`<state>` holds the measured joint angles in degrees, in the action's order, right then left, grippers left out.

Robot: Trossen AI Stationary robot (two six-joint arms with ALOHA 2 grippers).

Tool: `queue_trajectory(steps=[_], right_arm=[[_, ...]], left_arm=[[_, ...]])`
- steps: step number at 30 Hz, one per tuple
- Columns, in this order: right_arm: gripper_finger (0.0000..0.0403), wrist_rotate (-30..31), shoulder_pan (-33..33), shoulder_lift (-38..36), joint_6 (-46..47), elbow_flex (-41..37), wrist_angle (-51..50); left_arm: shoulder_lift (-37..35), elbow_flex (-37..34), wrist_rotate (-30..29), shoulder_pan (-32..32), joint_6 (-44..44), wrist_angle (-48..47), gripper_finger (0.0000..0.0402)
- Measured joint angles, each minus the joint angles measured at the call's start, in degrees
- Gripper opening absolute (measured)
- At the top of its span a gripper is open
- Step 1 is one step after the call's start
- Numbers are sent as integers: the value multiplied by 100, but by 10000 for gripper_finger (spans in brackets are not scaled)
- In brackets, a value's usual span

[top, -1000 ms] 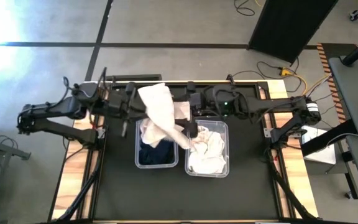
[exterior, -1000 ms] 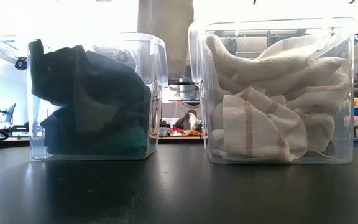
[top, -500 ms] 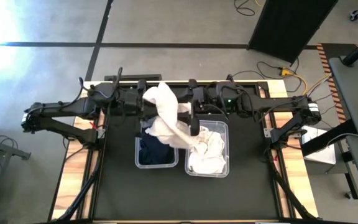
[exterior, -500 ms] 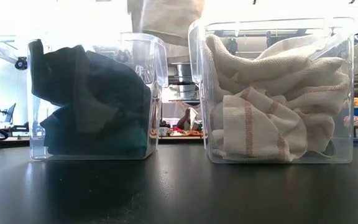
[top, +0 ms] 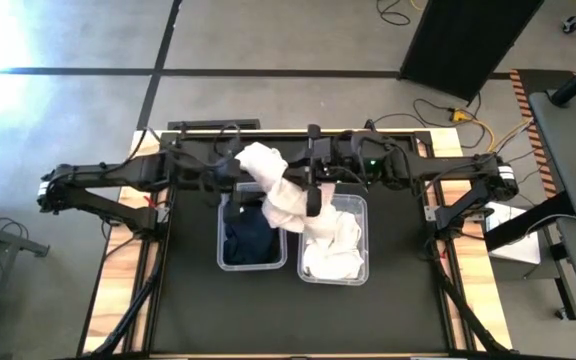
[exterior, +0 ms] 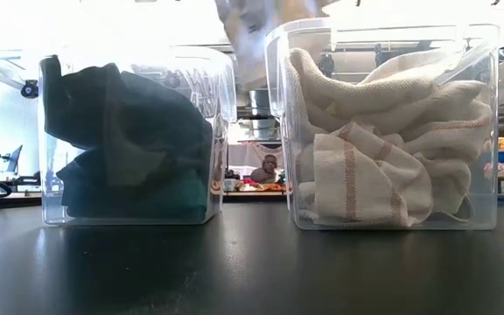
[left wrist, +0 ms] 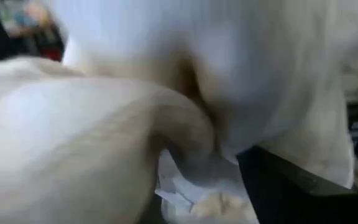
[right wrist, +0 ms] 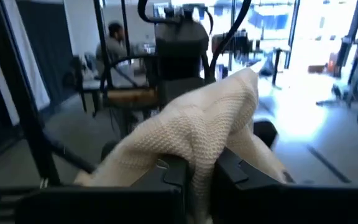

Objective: Sort towels by color in basket
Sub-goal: Put the white towel into the right transparent bin

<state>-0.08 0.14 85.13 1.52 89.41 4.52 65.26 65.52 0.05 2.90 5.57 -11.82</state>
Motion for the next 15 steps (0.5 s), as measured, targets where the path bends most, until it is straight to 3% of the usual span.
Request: queue_trajectory(steps=[3,9,15], right_arm=[[24,11,0,-88,4,9,-261],[22,11,175,-595,-63,278,-1764],[21,9,759,-1301,-415,319,-2715]], left_arm=[[-36,69,-123,0,-3,-728,224],[-295,330,-126,0,-271,-2217,238],[-517,311,-115,-7,-629,-2862,234]])
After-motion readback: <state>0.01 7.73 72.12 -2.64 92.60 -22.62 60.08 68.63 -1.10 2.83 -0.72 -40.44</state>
